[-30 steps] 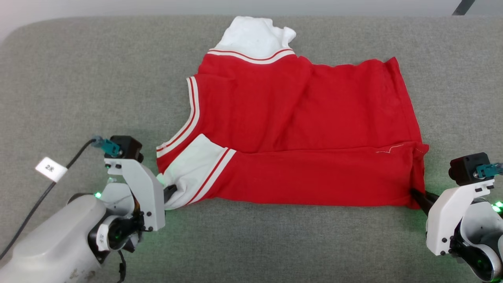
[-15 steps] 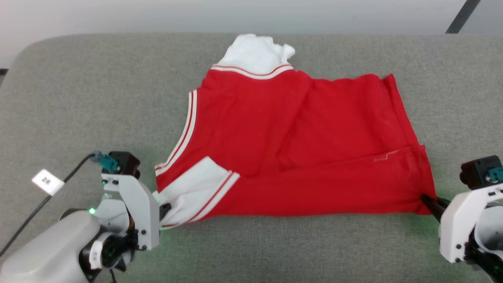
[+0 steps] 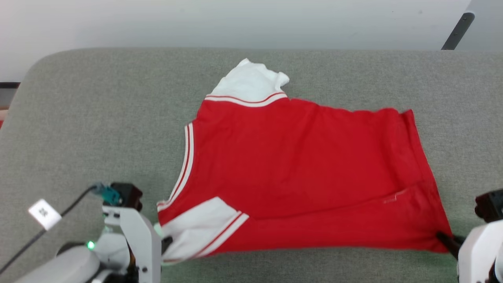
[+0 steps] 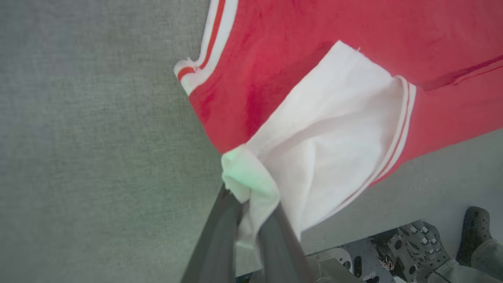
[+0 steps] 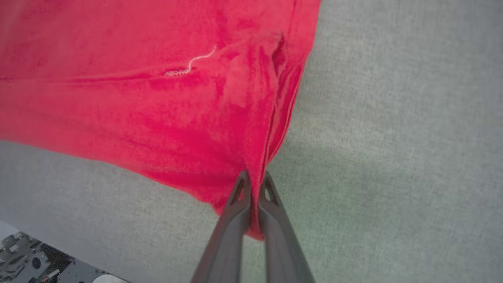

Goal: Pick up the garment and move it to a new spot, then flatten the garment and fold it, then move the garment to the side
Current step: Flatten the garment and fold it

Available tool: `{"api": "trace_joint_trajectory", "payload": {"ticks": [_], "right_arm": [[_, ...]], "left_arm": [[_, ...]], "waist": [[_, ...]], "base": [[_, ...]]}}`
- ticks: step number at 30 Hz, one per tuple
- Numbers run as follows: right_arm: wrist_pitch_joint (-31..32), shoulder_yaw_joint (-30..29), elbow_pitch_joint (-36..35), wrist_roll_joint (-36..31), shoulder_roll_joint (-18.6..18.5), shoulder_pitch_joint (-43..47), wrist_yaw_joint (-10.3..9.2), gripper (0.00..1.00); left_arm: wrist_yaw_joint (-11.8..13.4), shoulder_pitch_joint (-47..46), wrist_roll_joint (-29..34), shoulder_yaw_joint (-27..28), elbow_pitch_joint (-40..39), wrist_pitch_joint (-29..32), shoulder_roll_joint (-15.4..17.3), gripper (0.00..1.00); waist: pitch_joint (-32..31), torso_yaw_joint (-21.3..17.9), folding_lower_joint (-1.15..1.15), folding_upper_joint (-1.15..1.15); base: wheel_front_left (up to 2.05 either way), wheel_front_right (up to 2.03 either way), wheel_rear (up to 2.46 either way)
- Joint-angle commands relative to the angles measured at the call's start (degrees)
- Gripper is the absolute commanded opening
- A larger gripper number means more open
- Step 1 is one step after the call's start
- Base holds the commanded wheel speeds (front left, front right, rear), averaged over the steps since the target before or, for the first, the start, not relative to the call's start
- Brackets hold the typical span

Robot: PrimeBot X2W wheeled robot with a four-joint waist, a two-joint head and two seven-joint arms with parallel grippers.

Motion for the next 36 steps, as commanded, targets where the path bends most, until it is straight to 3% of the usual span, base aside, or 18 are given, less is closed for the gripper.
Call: {"api": "trace_joint_trajectory", "payload": {"ticks": [1, 9, 22, 24, 25, 26, 27, 28, 29, 36], "right_arm": [[0.77, -0.81, -0.82, 0.34, 0.33, 1.53, -0.07, 0.00], [4.21, -2.93, -3.41, 0.24, 2.73, 7.21, -0.06, 0.00], [4.26, -2.59, -2.96, -1.36, 3.82, 6.75, -0.06, 0.00], [3.78, -2.46, -2.68, -1.52, 3.63, 6.30, -0.06, 0.25], [3.40, -2.61, -2.58, -1.60, 3.66, 5.90, -0.06, 0.25], [3.09, -2.64, -2.40, -1.77, 3.66, 5.72, -0.06, 0.96], [2.95, -2.45, -2.27, -1.75, 3.63, 5.76, -0.06, 1.00], [2.78, -2.25, -2.25, -1.51, 3.71, 5.69, -0.06, 1.00], [2.76, -2.20, -2.22, -1.40, 3.71, 5.50, -0.06, 1.00], [1.88, -2.90, -4.44, -0.80, 3.86, 4.81, -0.06, 1.00]], "left_arm": [[1.12, 1.42, -0.32, -0.23, -1.01, 0.12, 0.67, 0.00], [5.06, 5.36, -1.26, -1.26, -6.25, 0.04, 1.50, 0.00], [4.55, 4.56, 0.68, -2.09, -4.31, -0.54, 0.48, 0.02], [4.51, 4.36, 0.85, -2.01, -4.12, -0.74, 0.58, 0.31], [4.50, 4.30, 0.88, -1.95, -4.02, -0.83, 0.56, 0.36], [4.49, 4.30, 0.89, -1.93, -3.96, -0.85, 0.56, 0.44], [4.47, 4.30, 0.94, -1.97, -3.94, -0.72, 0.59, 0.58], [4.47, 4.30, 1.01, -2.01, -3.96, -0.67, 0.66, 0.88], [4.52, 4.32, 1.01, -2.03, -4.01, -0.63, 0.72, 1.00], [5.15, 3.24, 1.72, -1.43, -5.59, -0.33, 2.21, 1.00]], "waist": [[-0.02, -0.02, 0.00, 0.00], [0.14, -0.09, 0.00, 0.00], [0.34, -0.82, 0.00, 0.00], [0.21, -0.92, 0.00, 0.00], [0.14, -0.94, 0.00, 0.00], [0.04, -0.96, 0.00, 0.00], [-0.06, -0.98, 0.00, 0.00], [-0.15, -1.00, 0.00, 0.00], [-0.26, -1.03, 0.00, 0.00], [-0.73, -1.46, 0.00, 0.00]], "base": [[0.00, 0.00, 0.00], [0.00, 0.00, 0.00], [0.00, 0.00, 0.00], [0.00, 0.00, 0.00], [0.00, 0.00, 0.00], [0.00, 0.00, 0.00], [0.00, 0.00, 0.00], [0.00, 0.00, 0.00], [0.00, 0.00, 0.00], [0.00, 0.00, 0.00]]}}
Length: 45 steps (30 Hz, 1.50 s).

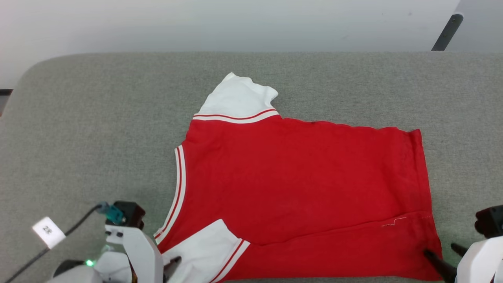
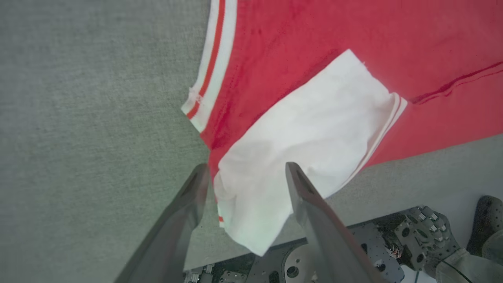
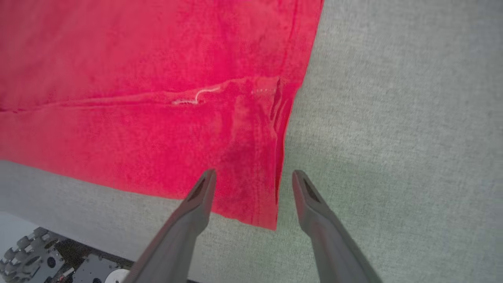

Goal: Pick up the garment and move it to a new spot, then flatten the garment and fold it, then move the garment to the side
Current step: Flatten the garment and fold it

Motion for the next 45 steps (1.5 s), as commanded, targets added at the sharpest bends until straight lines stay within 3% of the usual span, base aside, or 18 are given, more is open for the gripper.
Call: {"api": "trace_joint_trajectory", "payload": {"ticks": [1, 5, 13, 25, 35, 45], "right_arm": [[-0.94, -0.64, -1.09, 0.07, 0.32, -0.92, -0.06, 1.00], [-3.56, -0.67, -3.05, -0.22, 0.87, -1.79, -0.06, 1.00], [-18.90, 1.15, -5.87, -4.04, 1.50, -7.02, -0.06, 1.00], [-43.12, 5.65, -3.75, -9.92, 3.73, -14.06, -0.06, 1.00], [-48.41, 7.86, -0.34, -8.58, 5.47, -16.94, -0.06, 1.00], [-50.64, 9.55, 1.61, -7.42, 6.01, -18.95, -0.06, 1.00]], "left_arm": [[0.19, -1.18, 0.81, 0.53, -0.57, 0.00, 0.64, 1.00], [0.12, -2.75, 1.51, 1.45, -1.14, -0.08, 1.72, 1.00], [-1.67, -10.56, 4.89, 4.39, -0.36, 0.77, 3.90, 1.00], [-12.62, -26.97, 10.38, 6.58, 14.33, 2.04, -0.23, 1.00], [-20.71, -40.32, 13.00, 6.42, 28.70, 6.65, -4.14, 1.00], [-25.13, -50.00, 14.91, 4.51, 39.72, 13.60, -7.88, 1.00]], "waist": [[-0.09, -0.28, 0.00, 0.00], [-0.04, -0.93, 0.00, 0.00], [1.47, -4.01, 0.00, 0.00], [8.38, -10.18, 0.00, 0.00], [15.88, -14.76, 0.00, 0.00], [20.79, -16.94, 0.00, 0.00]], "base": [[0.00, 0.00, 0.00], [0.00, 0.00, 0.00], [0.00, 0.00, 0.00], [0.00, 0.00, 0.00], [0.00, 0.00, 0.00], [0.00, 0.00, 0.00]]}}
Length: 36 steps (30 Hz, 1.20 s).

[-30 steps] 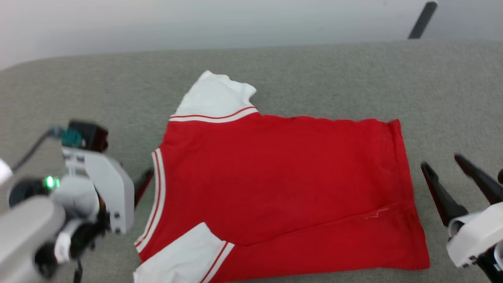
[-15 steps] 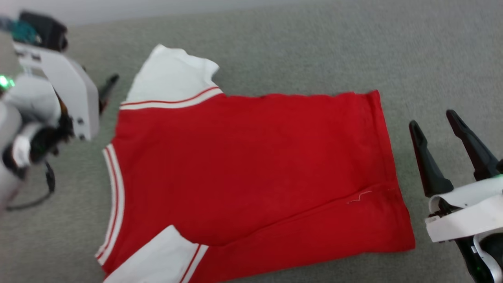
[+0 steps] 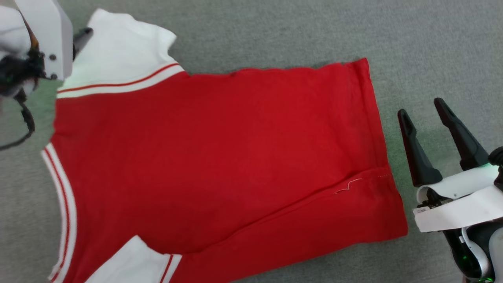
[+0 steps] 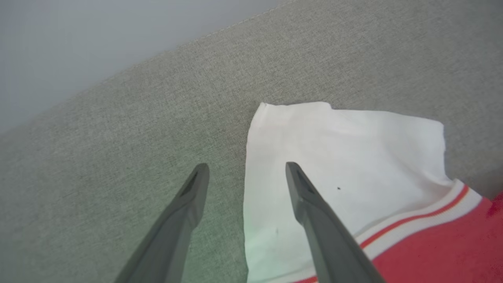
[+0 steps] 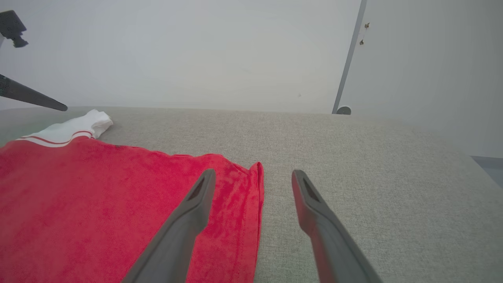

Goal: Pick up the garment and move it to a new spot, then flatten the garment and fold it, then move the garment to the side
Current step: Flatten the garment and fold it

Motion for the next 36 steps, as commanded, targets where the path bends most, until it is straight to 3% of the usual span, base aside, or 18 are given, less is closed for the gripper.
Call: {"api": "trace_joint_trajectory", "payload": {"ticks": [1, 15, 20, 22, 25, 33, 36], "right_arm": [[-0.21, 0.29, 0.29, 0.36, 0.33, -0.71, -0.06, 1.00], [0.26, 0.77, 1.17, 1.56, 0.12, -2.82, -0.06, 1.00], [0.71, 1.38, 1.52, 2.25, 0.20, -3.75, -0.06, 1.00], [1.01, 1.66, 1.79, 2.57, 0.29, -3.80, -0.06, 1.00], [1.44, 2.03, 1.99, 3.16, 0.29, -3.99, -0.06, 1.00], [6.17, 3.43, 0.73, 6.87, -1.33, -5.87, -0.06, 1.00], [11.10, 3.75, -0.13, 8.01, -2.67, -8.19, -0.06, 1.00]], "left_arm": [[-0.60, -1.22, 0.31, -0.20, 1.26, 0.79, -0.53, 1.00], [-2.35, -6.89, 1.13, -3.48, 14.08, 7.82, -7.71, 1.00], [-2.98, -9.43, 1.56, -4.10, 17.95, 9.39, -9.80, 0.89], [-3.06, -9.94, 1.54, -4.47, 19.64, 10.62, -10.52, 0.67], [-3.37, -10.14, 0.71, -4.45, 21.91, 12.11, -11.57, 0.00], [-5.05, -9.89, 0.53, -5.26, 25.04, 12.49, -13.16, 0.00], [-5.47, -9.95, 0.47, -5.38, 26.22, 11.97, -13.89, 0.00]], "waist": [[2.02, -1.72, 0.00, 0.00], [3.86, -2.27, 0.00, 0.00], [4.63, -3.07, 0.00, 0.00], [4.88, -3.41, 0.00, 0.00], [5.21, -3.76, 0.00, 0.00], [5.52, -3.69, 0.00, 0.00], [5.43, -3.44, 0.00, 0.00]], "base": [[0.00, 0.00, 0.00], [0.00, 0.00, 0.00], [0.00, 0.00, 0.00], [0.00, 0.00, 0.00], [0.00, 0.00, 0.00], [0.00, 0.00, 0.00], [0.00, 0.00, 0.00]]}}
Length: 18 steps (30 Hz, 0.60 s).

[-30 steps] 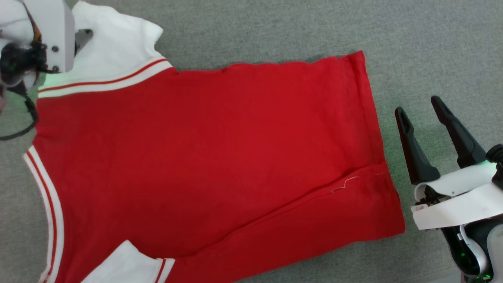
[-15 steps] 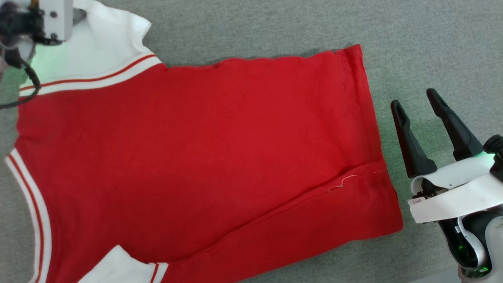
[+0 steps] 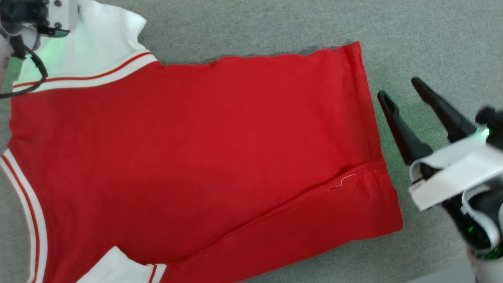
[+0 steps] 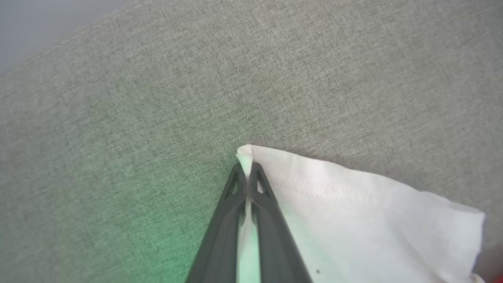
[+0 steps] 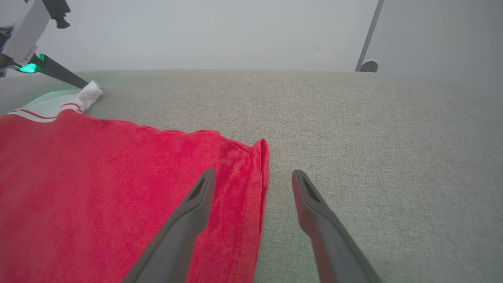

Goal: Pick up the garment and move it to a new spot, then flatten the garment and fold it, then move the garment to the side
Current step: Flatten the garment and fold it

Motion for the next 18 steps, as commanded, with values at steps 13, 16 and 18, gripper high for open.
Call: {"api": "trace_joint_trajectory", "payload": {"ticks": [13, 16, 18], "right_arm": [[23.14, 2.46, 13.66, 4.39, -2.32, -19.07, -0.06, 1.00], [26.25, 4.75, 18.46, 6.20, -1.79, -23.01, -0.06, 1.00], [28.03, 5.93, 21.52, 6.81, -1.61, -25.34, -0.06, 1.00]], "left_arm": [[-1.59, 1.62, -0.72, -1.21, 4.53, -1.09, -4.25, 0.00], [-1.92, 1.08, -0.92, -1.12, 5.14, -1.59, -4.81, 0.00], [-2.19, 0.98, -0.96, -1.14, 5.53, -1.92, -5.10, 0.00]], "waist": [[-0.07, 2.01, 0.00, 0.00], [0.11, 2.41, 0.00, 0.00], [0.17, 2.64, 0.00, 0.00]], "base": [[0.00, 0.00, 0.00], [0.00, 0.00, 0.00], [0.00, 0.00, 0.00]]}}
